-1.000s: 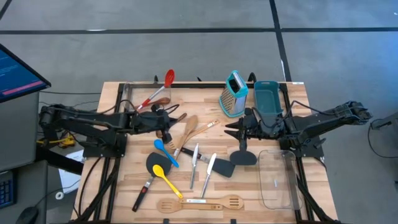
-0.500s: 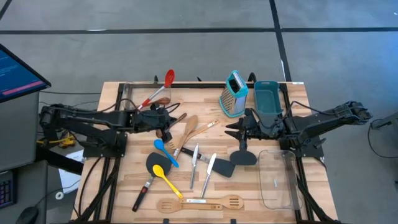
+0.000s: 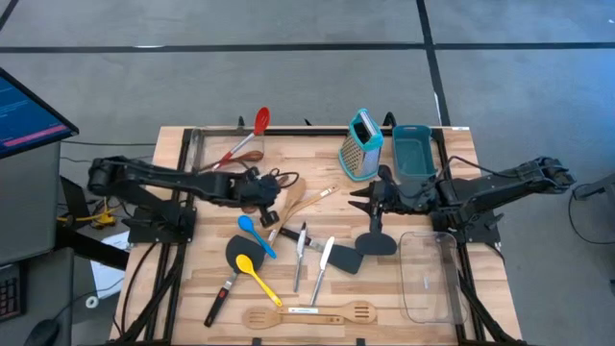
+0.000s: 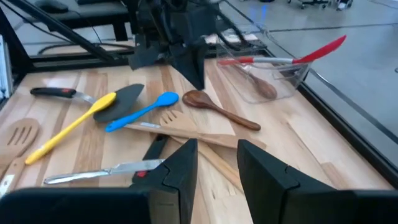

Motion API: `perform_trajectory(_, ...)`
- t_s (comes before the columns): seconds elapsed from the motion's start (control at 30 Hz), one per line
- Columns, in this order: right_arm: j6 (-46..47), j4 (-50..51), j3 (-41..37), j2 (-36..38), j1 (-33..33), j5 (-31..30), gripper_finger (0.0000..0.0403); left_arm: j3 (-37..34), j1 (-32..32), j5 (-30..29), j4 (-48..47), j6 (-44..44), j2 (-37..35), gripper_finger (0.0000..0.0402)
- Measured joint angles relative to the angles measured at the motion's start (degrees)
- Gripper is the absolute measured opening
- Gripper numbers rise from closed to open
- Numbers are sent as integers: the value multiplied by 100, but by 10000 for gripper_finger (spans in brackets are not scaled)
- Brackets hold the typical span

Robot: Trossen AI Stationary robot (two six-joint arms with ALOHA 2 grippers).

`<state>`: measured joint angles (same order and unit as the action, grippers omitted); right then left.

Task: Pick & Place Kitchen Items
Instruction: Put the dark brown wooden spoon into the left transparent bin

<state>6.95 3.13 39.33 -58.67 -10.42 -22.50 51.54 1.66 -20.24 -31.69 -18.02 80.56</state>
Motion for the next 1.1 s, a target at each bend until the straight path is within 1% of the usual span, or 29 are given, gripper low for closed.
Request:
perform_trajectory(0.1, -1, 9, 0, 0, 47, -2, 107, 120, 122, 115, -631, -314, 216, 2)
perform_trajectory(0.33, 14, 22, 0, 0, 44, -2, 107, 138, 438, 117, -583, 16, 224, 2)
perform_trajectory(0.47, 263, 15, 0, 0, 44, 0, 107, 138, 661, 111, -552, 390, 220, 10)
perform_trajectory(0.57, 411, 50, 0, 0, 44, 0, 107, 138, 797, 110, -541, 606, 233, 27)
perform_trajectory(0.73, 426, 143, 0, 0, 31, 11, 107, 136, 1038, 114, -514, 610, 233, 70)
perform_trajectory(0.9, 425, 202, 0, 0, 31, 13, 107, 96, 1142, 324, -358, 574, 233, 111)
perform_trajectory(1.0, 425, 271, 0, 0, 31, 15, 107, -24, 1140, 331, -151, 571, 233, 126)
perform_trajectory(1.1, 425, 297, 0, 0, 31, 15, 107, -193, 1140, 333, 155, 562, 233, 131)
